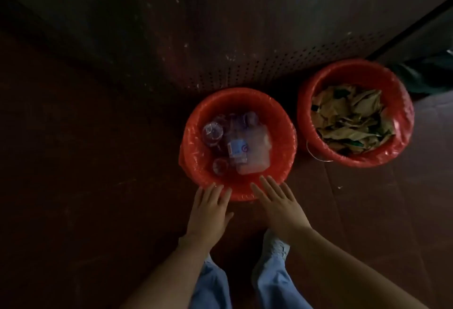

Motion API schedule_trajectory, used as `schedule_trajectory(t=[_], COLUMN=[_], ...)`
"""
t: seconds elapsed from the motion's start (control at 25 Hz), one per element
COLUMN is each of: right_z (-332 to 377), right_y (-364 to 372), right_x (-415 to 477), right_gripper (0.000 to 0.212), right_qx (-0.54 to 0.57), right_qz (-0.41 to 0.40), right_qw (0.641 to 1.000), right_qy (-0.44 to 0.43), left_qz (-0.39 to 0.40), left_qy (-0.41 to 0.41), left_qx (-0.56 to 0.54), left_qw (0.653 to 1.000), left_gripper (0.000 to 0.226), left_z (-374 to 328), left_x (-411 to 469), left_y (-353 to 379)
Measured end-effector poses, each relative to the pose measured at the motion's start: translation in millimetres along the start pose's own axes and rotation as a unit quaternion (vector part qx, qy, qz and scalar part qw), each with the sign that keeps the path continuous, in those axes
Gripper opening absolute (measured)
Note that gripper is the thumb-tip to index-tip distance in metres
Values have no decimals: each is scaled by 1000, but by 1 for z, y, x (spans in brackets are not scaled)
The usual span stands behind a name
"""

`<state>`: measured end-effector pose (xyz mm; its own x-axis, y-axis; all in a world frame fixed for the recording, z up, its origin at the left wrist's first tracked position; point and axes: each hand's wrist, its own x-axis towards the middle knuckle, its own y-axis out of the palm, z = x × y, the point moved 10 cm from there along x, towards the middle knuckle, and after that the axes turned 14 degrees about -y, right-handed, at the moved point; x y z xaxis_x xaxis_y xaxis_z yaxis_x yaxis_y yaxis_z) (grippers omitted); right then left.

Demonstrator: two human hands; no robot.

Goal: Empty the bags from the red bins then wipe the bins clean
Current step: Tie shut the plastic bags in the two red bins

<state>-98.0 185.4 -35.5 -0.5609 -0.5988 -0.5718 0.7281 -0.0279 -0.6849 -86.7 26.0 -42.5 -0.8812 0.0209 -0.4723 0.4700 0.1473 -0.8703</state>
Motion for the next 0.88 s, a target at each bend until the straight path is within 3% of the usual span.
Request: schedule_trajectory(t=[0.16, 0.44, 0.56, 0.68, 0.88], right_z=[-5, -9, -12, -11, -3], right_y=[10, 18, 19, 21, 22], right_x=[29, 48, 47, 43, 24], right_gripper=[64, 38, 8, 22, 12], right_qx=[-50, -51, -38, -23, -1], right_qz=[-24, -90, -97, -93, -108], right_qw=[998, 993, 993, 995, 994], right_qy=[-17, -60, -52, -25, 5], left_qz=[-6, -61, -65, -58, -43], left_qy=[28, 76, 98, 91, 96], left_qx=[11, -13, -18, -22, -28], left_qw=[1000, 995, 993, 994, 994], left_gripper=[59, 21, 13, 19, 17], left_z=[-5, -5, -6, -8, -10], left_x=[23, 39, 39, 39, 20], left_y=[22, 32, 32, 31, 23])
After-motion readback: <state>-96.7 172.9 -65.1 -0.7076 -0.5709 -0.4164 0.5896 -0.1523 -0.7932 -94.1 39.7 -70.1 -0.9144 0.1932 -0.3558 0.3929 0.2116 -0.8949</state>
